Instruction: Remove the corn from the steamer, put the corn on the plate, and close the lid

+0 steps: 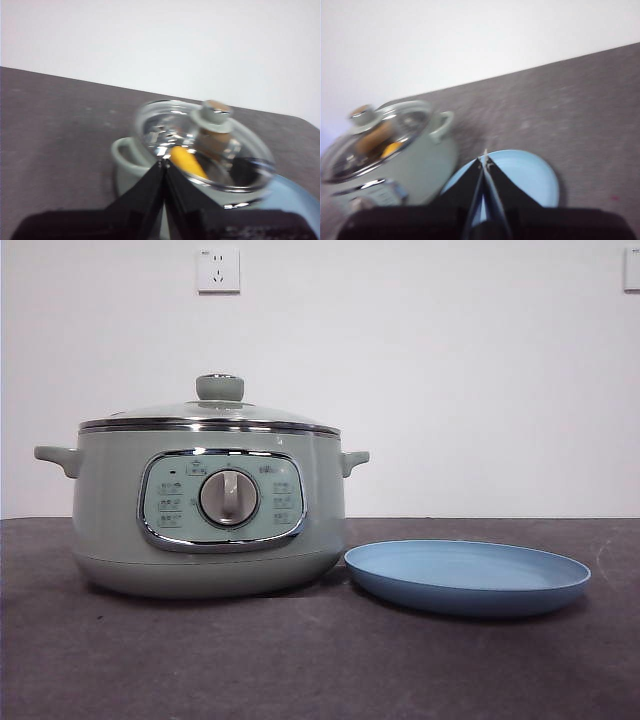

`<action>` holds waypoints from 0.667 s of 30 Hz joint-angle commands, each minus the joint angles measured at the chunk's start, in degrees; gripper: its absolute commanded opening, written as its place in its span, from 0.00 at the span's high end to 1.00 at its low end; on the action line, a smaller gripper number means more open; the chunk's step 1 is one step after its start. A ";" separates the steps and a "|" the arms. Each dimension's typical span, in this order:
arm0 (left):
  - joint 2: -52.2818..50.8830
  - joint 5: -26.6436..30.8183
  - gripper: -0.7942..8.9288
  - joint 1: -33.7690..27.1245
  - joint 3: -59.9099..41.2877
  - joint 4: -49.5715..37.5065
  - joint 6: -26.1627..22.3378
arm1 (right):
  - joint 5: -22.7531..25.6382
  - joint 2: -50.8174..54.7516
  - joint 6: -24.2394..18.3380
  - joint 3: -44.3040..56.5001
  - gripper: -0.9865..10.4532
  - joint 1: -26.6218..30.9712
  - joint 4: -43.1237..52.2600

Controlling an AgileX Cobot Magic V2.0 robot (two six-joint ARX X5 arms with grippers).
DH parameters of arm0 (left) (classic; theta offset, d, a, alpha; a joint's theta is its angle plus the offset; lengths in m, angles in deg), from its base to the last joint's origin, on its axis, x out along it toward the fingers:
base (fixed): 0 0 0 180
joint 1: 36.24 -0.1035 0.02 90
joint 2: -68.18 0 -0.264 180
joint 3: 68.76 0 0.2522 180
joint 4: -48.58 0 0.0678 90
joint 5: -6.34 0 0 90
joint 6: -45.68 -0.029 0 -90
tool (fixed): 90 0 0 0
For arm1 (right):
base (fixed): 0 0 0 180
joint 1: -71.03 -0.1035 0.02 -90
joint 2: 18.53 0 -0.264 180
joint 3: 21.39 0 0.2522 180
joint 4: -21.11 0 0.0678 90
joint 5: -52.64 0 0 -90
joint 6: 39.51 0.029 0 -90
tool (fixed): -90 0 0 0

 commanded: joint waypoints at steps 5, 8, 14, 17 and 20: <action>8.98 -10.56 0.92 -0.11 10.36 5.38 -3.82 | -13.05 -12.44 -7.65 -16.11 0.92 0.09 -9.57; 12.63 -15.21 0.92 -0.09 14.51 9.53 -6.69 | -18.14 -17.66 -12.59 -23.67 0.92 0.07 -16.85; 17.88 -19.10 0.92 0.00 21.73 17.84 -11.45 | -22.99 -26.36 -21.40 -37.31 0.92 -0.68 -32.06; 19.74 -20.24 0.92 0.35 24.39 21.22 -13.03 | -23.98 -29.35 -24.57 -41.83 0.92 -1.31 -38.58; 20.81 -20.24 0.93 0.79 25.94 23.65 -14.19 | -23.96 -31.10 -26.91 -44.04 0.92 -1.97 -42.86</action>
